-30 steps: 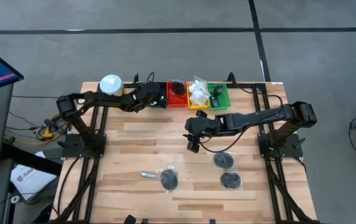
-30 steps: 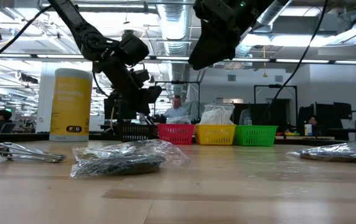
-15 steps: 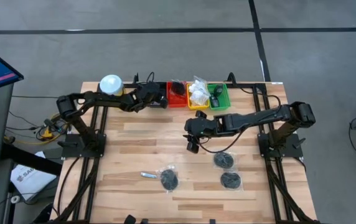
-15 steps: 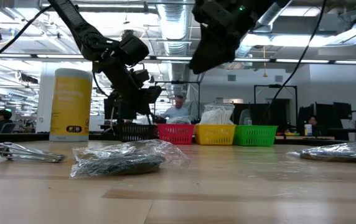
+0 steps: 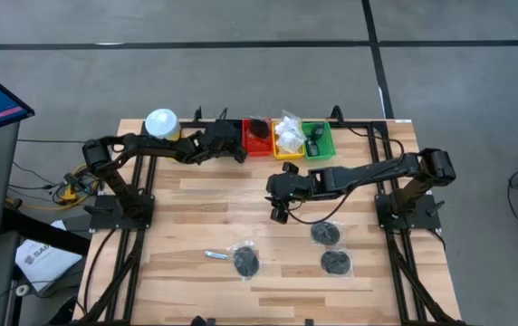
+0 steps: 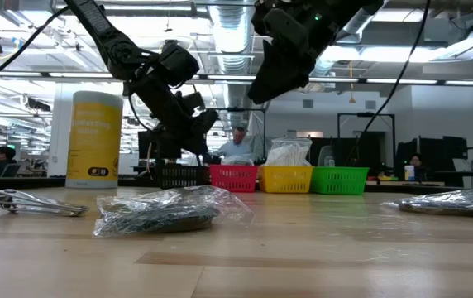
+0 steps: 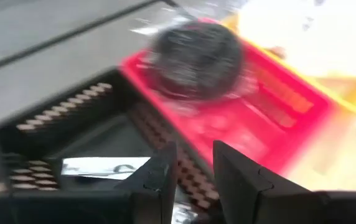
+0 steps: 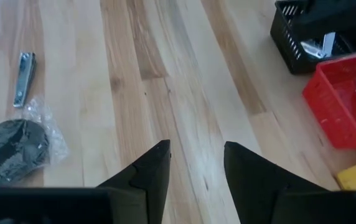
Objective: Pick & Place Travel size toiletries
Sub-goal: Put the nail cutter into the black bin
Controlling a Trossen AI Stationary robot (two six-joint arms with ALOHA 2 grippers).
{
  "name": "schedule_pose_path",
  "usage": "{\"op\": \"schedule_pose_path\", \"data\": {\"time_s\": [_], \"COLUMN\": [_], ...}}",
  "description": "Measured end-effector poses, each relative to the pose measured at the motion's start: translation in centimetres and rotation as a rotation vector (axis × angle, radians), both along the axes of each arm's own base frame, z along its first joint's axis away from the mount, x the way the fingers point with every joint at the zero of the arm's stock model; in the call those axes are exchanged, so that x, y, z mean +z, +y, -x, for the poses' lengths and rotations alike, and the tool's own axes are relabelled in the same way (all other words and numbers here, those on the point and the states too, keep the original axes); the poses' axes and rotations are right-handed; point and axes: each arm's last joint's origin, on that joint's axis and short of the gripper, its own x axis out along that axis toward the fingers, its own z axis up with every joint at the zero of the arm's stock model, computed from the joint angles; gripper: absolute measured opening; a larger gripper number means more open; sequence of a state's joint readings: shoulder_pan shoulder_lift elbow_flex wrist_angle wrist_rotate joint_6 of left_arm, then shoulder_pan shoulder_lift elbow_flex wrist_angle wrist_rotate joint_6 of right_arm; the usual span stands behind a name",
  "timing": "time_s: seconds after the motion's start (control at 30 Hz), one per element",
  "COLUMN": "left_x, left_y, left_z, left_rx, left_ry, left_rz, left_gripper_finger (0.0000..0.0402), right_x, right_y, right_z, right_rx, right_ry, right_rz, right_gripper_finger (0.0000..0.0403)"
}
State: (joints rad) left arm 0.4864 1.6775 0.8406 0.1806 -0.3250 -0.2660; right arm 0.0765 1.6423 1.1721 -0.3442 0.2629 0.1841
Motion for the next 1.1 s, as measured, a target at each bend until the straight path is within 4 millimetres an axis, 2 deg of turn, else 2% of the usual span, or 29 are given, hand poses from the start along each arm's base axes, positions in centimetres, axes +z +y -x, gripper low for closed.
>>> {"op": "schedule_pose_path", "data": {"time_s": [0.17, 0.53, 1.1], "left_x": [-0.1, -0.7, -1.7], "left_y": [-2.0, -9.0, -19.3], "left_z": [-1.1, -3.0, -2.3], "left_rx": [-0.205, -0.508, -0.831], "left_ry": [0.008, 0.078, 0.271], "left_rz": [0.031, 0.102, 0.163], "left_gripper_finger": [0.0095, 0.0095, 0.0095], "right_x": [0.0, 0.0, 0.0], "right_y": [0.2, 0.8, 0.8], "right_z": [0.0, 0.0, 0.0], "right_rx": [0.005, 0.019, 0.014], "right_ry": [0.0, -0.001, -0.003], "right_rz": [0.0, -0.004, -0.013], "right_gripper_finger": [0.0134, 0.0133, 0.0128]}}
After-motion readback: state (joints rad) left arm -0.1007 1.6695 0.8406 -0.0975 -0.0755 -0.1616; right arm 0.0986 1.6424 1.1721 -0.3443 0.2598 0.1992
